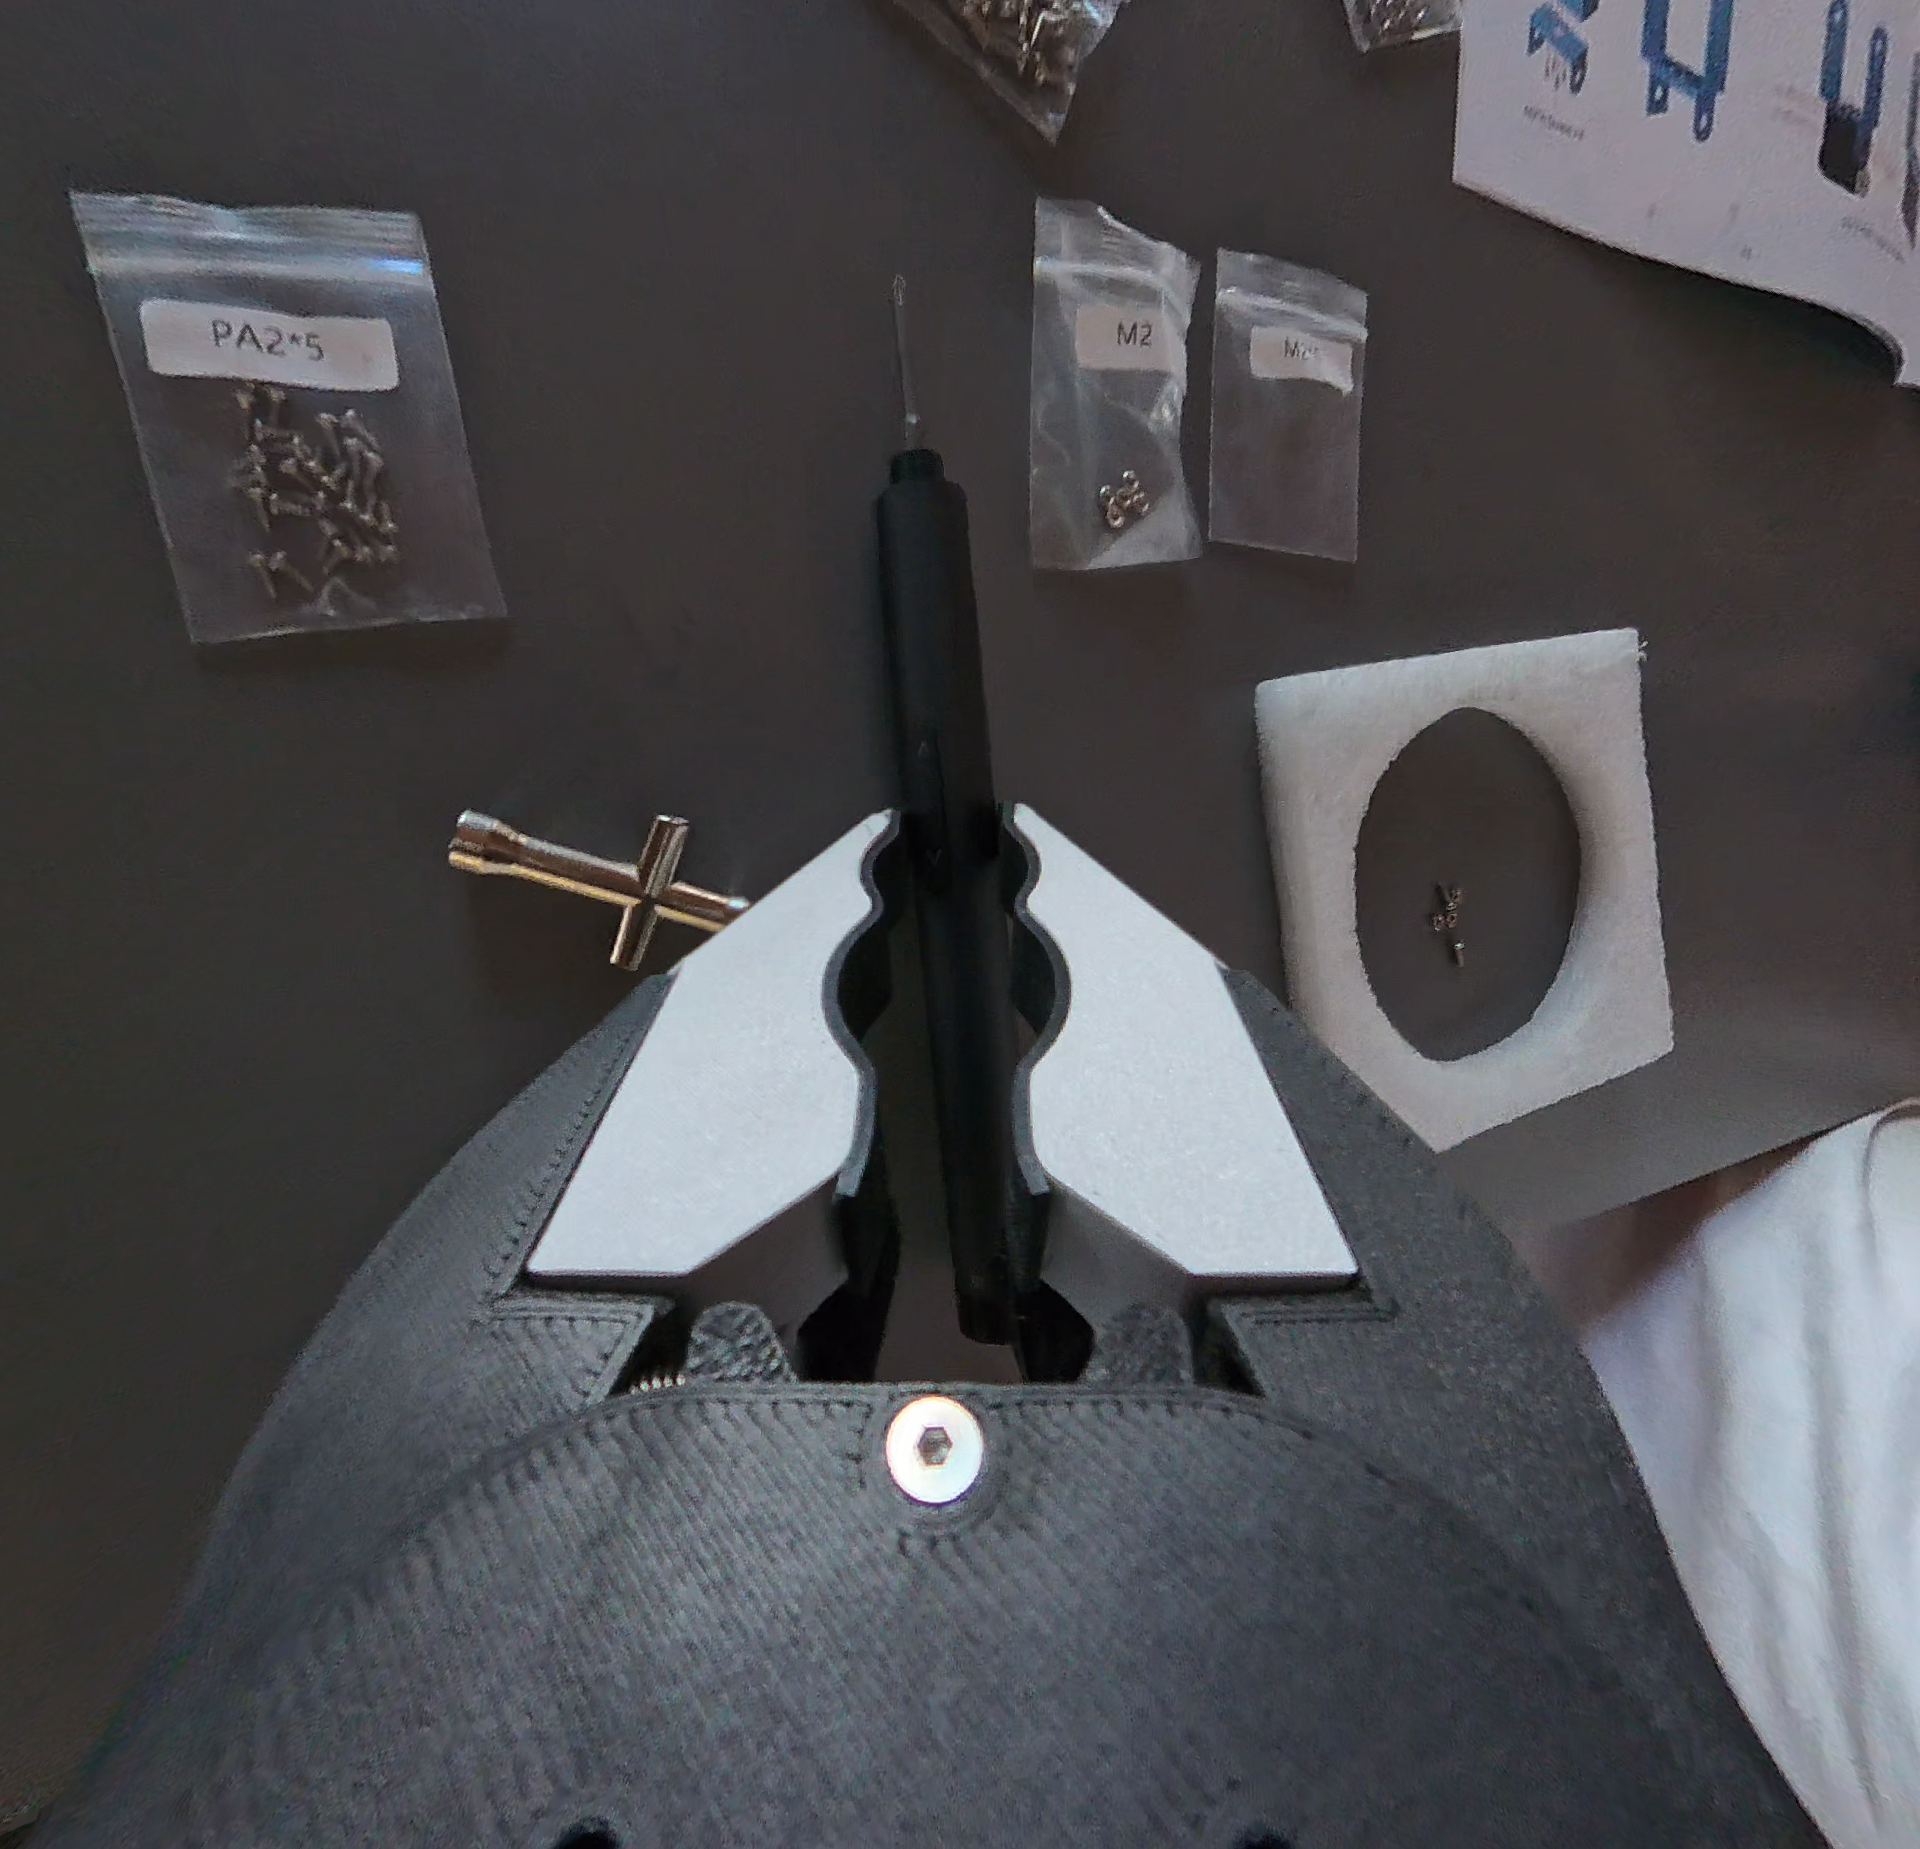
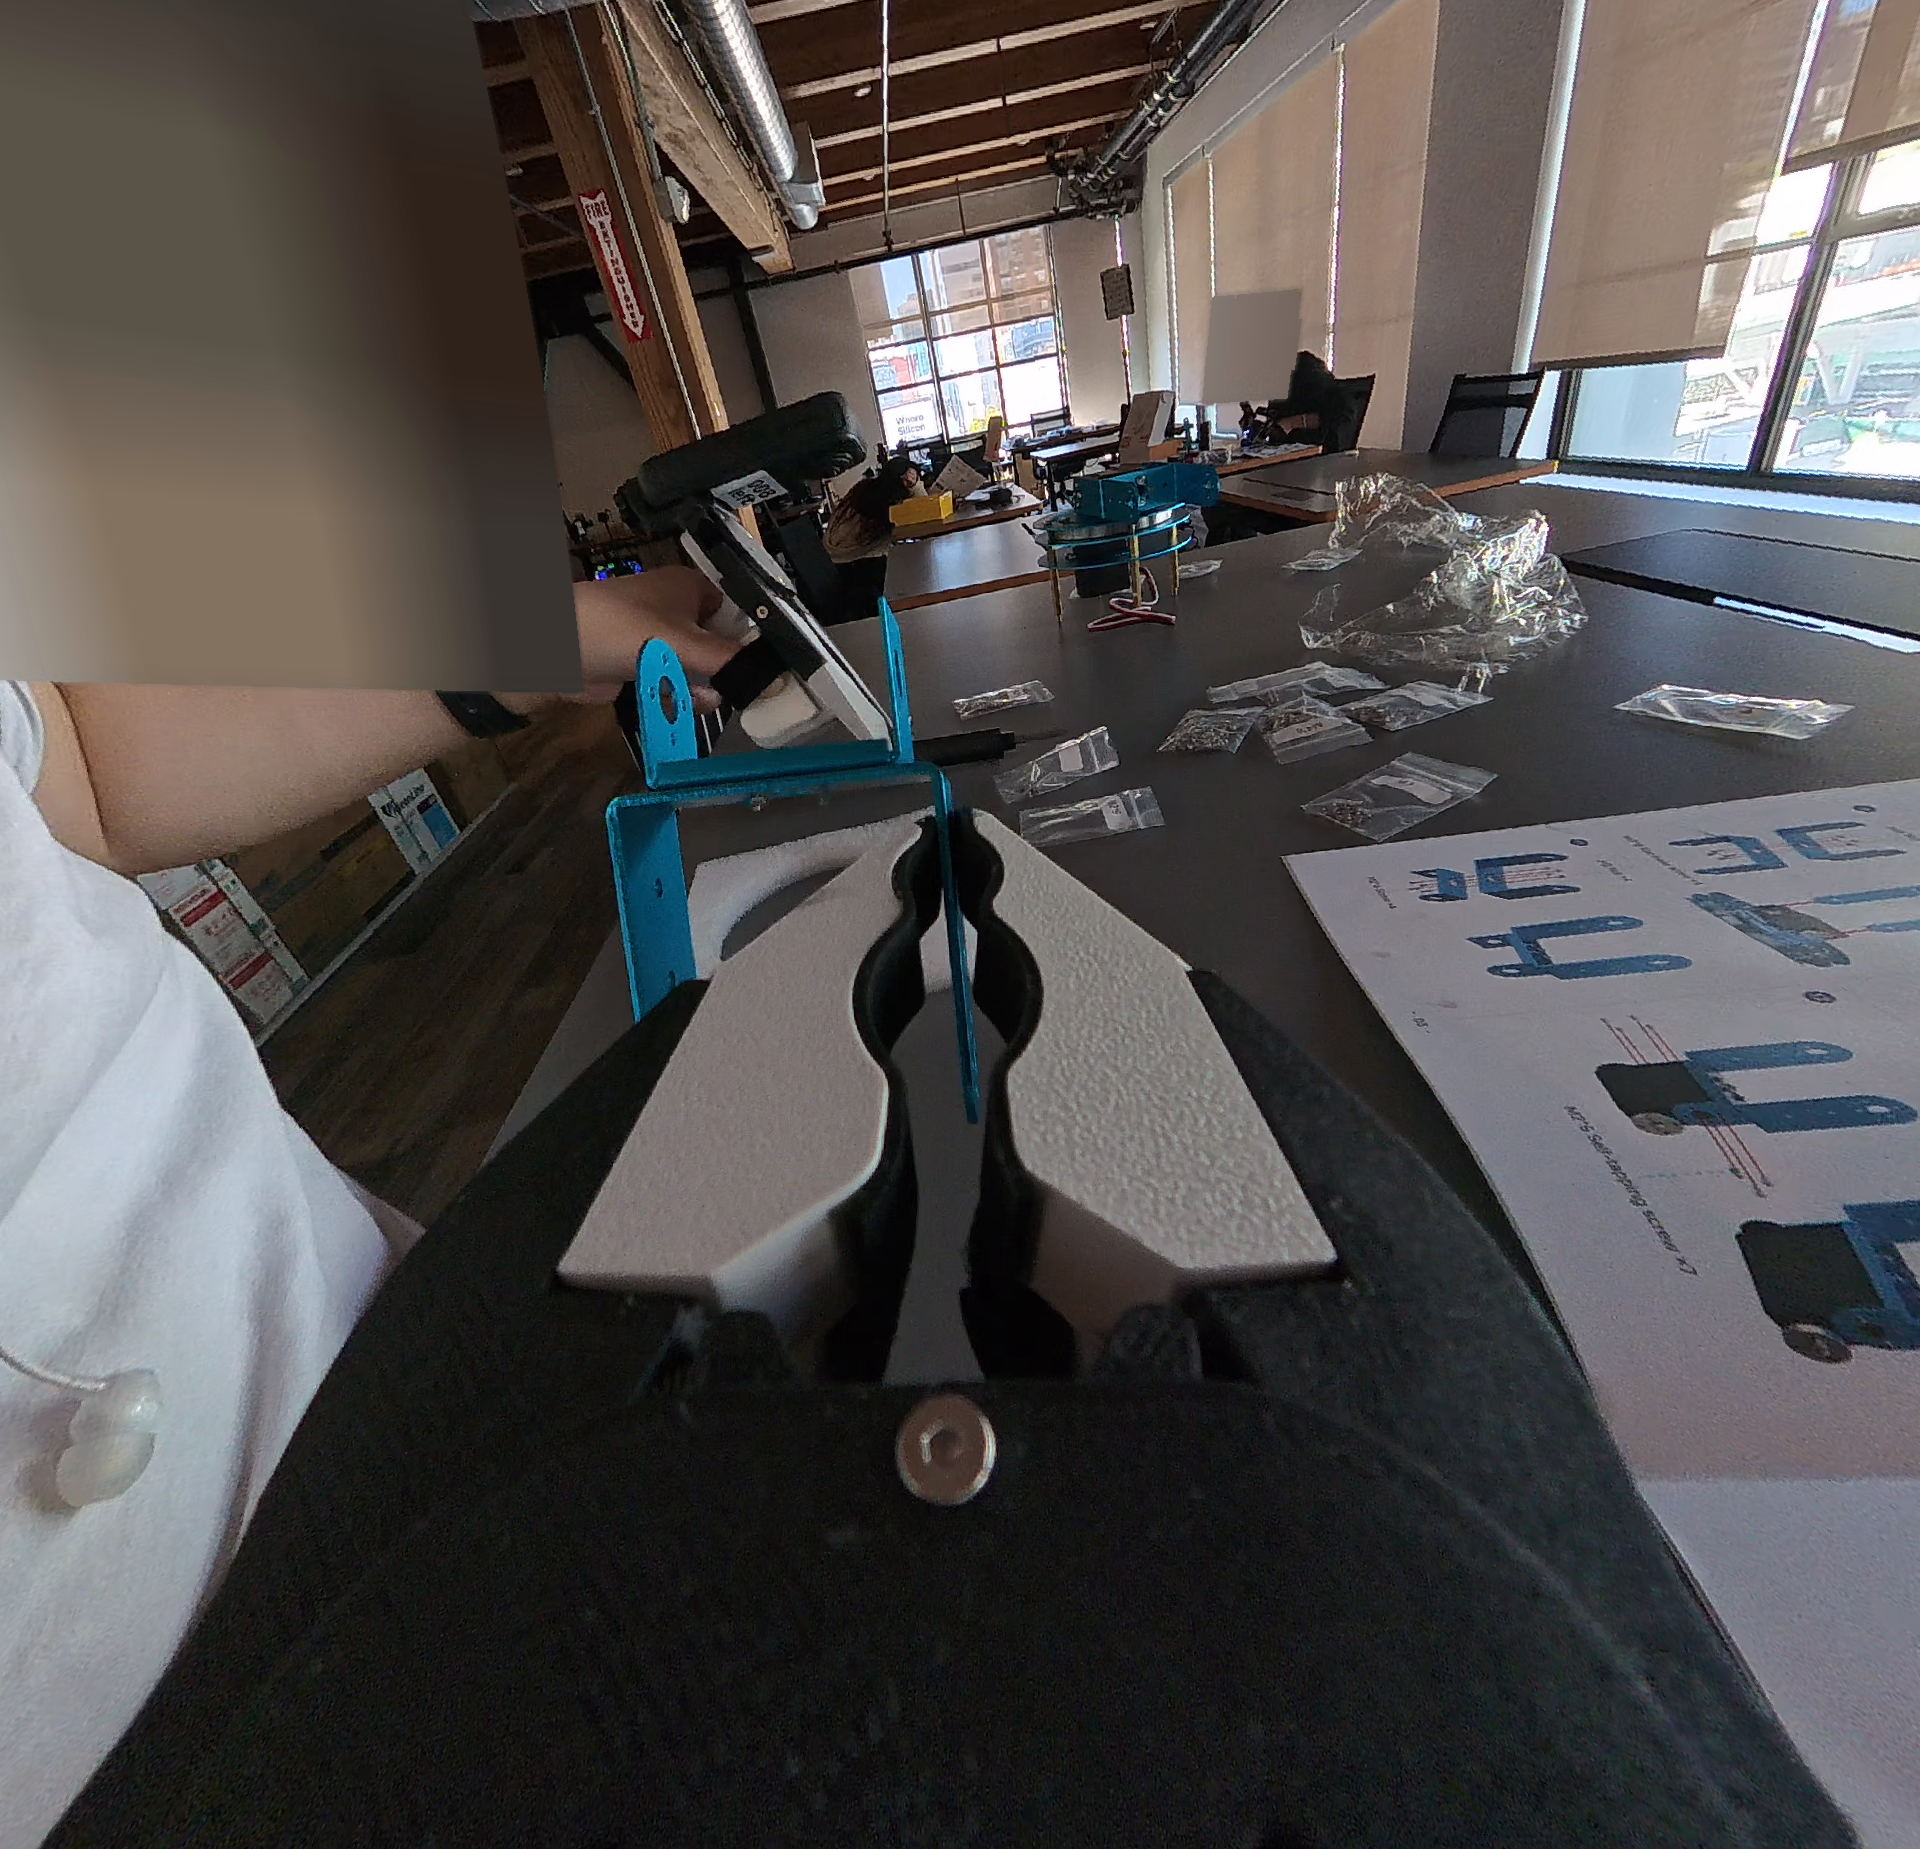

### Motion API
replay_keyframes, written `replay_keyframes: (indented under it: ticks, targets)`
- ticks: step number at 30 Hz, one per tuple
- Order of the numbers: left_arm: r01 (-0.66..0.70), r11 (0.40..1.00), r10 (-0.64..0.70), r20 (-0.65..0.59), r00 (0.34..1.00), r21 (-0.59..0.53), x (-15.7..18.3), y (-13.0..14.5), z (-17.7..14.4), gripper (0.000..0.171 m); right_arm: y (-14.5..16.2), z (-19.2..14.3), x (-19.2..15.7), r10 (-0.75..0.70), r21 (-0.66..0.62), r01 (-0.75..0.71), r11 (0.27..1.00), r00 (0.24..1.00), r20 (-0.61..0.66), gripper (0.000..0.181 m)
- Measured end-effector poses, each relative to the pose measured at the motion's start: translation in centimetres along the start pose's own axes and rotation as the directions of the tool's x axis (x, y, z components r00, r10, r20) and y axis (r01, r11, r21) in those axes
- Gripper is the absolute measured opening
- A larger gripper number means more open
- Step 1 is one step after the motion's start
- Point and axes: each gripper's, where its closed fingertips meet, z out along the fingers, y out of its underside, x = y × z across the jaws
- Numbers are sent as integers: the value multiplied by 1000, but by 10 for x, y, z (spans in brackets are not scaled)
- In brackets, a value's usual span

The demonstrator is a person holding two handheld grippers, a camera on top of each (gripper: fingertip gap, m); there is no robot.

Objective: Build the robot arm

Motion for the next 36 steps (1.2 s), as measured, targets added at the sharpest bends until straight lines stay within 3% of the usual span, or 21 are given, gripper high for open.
replay_keyframes:
  ticks: [6,11,15,19,22,25,30,36]
  targets:
    - [-12,999,13,-25,1000,35,6,-5,-2,26,2,1,-1,-5,-12,5,1000,1000,-2,0]
    - [-25,983,28,-14,1000,181,18,-22,-26,30,8,1,3,-8,-68,6,998,1000,-29,0]
    - [-238,930,261,-49,964,280,90,-33,-40,29,21,1,8,-11,-164,-1,986,997,-76,0]
    - [-448,852,501,-174,848,270,174,-21,-26,29,33,1,12,-8,-248,-19,969,994,-110,0]
    - [-543,792,604,-235,761,279,215,-13,-15,30,41,0,12,-13,-299,-22,954,993,-115,0]
    - [-547,782,622,-308,720,299,234,-12,-9,30,49,-1,12,-11,-352,-33,935,992,-123,0]
    - [-477,833,550,-508,663,280,254,-2,-7,38,62,-4,13,-26,-440,-35,898,991,-132,0]
    - [-510,824,555,-525,645,246,253,9,9,43,77,-7,14,-83,-538,1,843,988,-129,1]
